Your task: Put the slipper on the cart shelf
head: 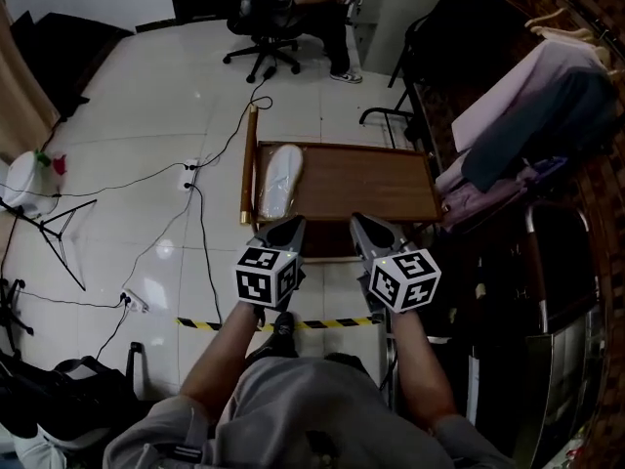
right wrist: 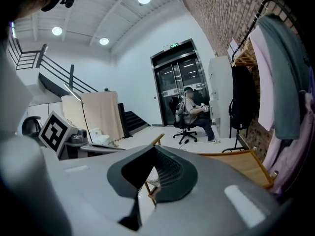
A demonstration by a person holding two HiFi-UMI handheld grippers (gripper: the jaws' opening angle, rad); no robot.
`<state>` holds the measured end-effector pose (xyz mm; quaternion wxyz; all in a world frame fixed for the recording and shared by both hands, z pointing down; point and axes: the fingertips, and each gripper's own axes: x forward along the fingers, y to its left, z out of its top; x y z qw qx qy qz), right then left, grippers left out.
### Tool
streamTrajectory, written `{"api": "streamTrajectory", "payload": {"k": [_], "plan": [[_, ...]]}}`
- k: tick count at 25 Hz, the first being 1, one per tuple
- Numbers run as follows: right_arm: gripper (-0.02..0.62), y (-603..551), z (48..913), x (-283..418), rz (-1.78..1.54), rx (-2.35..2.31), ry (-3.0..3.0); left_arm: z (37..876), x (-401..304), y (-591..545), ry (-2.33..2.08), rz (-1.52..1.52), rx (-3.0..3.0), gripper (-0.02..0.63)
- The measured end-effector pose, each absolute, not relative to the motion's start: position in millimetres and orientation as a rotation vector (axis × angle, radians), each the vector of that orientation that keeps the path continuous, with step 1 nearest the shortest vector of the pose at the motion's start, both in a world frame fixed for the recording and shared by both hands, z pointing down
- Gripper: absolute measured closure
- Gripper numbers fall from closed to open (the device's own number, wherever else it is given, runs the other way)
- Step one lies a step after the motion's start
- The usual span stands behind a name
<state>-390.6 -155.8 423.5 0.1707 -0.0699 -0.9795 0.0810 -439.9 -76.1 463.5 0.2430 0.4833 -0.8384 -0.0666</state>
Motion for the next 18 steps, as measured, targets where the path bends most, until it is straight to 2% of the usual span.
{"api": "streamTrajectory", "payload": {"k": [7, 14, 16, 18], "plan": [[0.595, -168, 442, -432, 0.251, -0.145, -2.762, 513, -505, -83, -2.307, -0.091, 1.171, 0.598], [0.595, -183, 486, -454, 0.325, -0.240, -2.694, 576, -542, -108, -2.311, 0.015, 1.023, 0.591], [0.595, -186, 495, -461, 0.339, -0.286, -2.670, 595, -556, -111, -2.311, 0.028, 0.949, 0.558], [0.595, -189, 505, -466, 0.343, -0.324, -2.646, 617, -566, -113, -2.296, 0.033, 0.891, 0.488]]}}
